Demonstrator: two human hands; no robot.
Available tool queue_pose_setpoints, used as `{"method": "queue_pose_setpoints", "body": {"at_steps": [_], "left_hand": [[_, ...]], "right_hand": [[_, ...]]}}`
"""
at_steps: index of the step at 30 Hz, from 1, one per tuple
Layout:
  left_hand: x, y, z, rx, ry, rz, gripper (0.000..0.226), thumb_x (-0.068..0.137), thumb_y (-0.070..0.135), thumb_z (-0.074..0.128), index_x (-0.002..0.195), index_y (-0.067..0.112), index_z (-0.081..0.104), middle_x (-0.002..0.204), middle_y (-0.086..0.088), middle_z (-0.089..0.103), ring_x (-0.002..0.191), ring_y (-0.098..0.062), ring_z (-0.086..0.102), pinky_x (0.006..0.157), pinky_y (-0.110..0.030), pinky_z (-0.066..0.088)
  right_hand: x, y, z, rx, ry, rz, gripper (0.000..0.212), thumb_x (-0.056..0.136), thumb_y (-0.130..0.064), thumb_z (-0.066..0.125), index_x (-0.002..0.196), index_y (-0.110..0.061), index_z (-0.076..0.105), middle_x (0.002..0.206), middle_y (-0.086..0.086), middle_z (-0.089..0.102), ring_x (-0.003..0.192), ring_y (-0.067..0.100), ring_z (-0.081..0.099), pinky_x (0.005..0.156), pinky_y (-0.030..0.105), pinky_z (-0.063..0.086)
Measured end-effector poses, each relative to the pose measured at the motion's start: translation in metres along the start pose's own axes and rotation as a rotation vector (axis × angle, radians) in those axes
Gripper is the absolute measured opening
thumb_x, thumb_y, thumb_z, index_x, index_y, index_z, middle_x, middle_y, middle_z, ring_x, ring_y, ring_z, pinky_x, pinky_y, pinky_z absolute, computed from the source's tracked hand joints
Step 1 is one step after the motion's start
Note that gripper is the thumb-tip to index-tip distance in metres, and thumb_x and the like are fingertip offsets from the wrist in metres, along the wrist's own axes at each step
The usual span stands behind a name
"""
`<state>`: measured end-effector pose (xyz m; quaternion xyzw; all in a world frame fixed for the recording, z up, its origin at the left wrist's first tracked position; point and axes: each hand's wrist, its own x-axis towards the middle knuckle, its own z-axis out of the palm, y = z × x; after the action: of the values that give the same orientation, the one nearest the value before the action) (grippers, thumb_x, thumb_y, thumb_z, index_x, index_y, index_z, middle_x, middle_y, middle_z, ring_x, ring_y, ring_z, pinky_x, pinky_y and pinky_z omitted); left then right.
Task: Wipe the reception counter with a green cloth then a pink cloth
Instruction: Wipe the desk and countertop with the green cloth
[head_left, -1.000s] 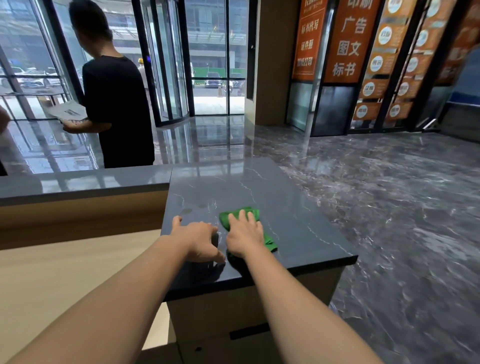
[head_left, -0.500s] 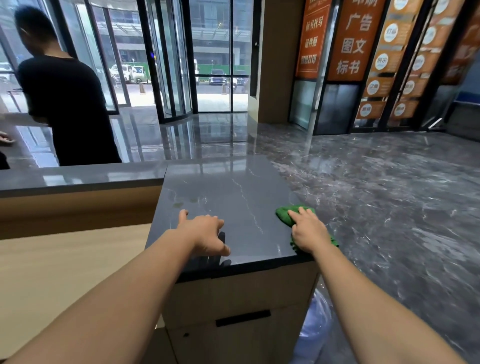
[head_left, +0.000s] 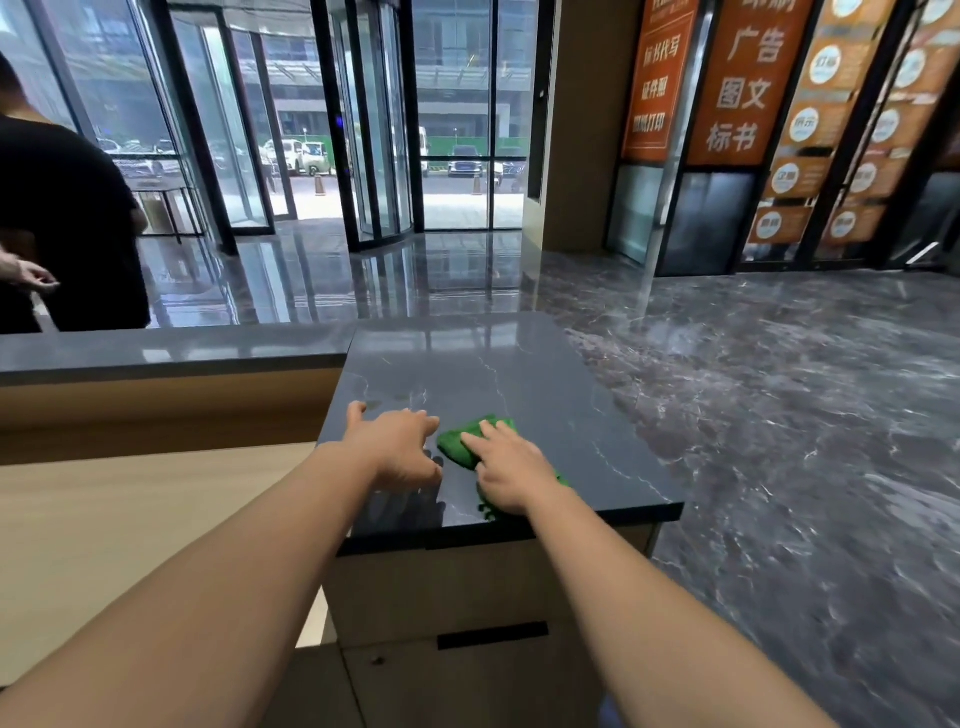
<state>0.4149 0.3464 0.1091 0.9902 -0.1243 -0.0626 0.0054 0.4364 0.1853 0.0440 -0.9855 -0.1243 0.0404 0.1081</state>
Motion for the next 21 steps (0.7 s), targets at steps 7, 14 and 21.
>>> {"method": "queue_pose_setpoints", "body": {"at_steps": [7, 14, 21], "left_hand": [[0.024, -0.008, -0.008, -0.015, -0.019, 0.034, 0.053, 0.089, 0.035, 0.054, 0.139, 0.021, 0.043, 0.146, 0.001, 0.044, 0.138, -0.020, 0.036, 0.113, -0.056, 0.000], [0.068, -0.044, -0.011, -0.019, -0.026, 0.044, 0.057, 0.093, 0.034, 0.052, 0.147, 0.025, 0.035, 0.157, 0.002, 0.028, 0.144, -0.019, 0.025, 0.114, -0.055, -0.002], [0.122, -0.122, -0.012, -0.148, -0.021, -0.043, 0.059, 0.097, 0.032, 0.048, 0.152, 0.027, 0.026, 0.158, 0.003, 0.027, 0.144, -0.022, 0.025, 0.115, -0.043, 0.010]], "right_hand": [[0.035, 0.058, -0.016, 0.002, 0.031, 0.257, 0.059, 0.099, -0.015, 0.036, 0.154, -0.022, 0.018, 0.163, 0.008, 0.005, 0.150, 0.027, 0.002, 0.121, 0.041, 0.012], [0.099, 0.054, -0.019, -0.004, 0.050, 0.369, 0.060, 0.097, -0.010, 0.034, 0.154, -0.019, 0.018, 0.163, 0.010, 0.003, 0.150, 0.028, 0.001, 0.121, 0.043, 0.010], [0.179, 0.023, -0.019, 0.021, 0.068, 0.445, 0.062, 0.097, -0.009, 0.034, 0.155, -0.017, 0.014, 0.163, 0.010, -0.001, 0.150, 0.029, -0.002, 0.121, 0.045, 0.006]]}}
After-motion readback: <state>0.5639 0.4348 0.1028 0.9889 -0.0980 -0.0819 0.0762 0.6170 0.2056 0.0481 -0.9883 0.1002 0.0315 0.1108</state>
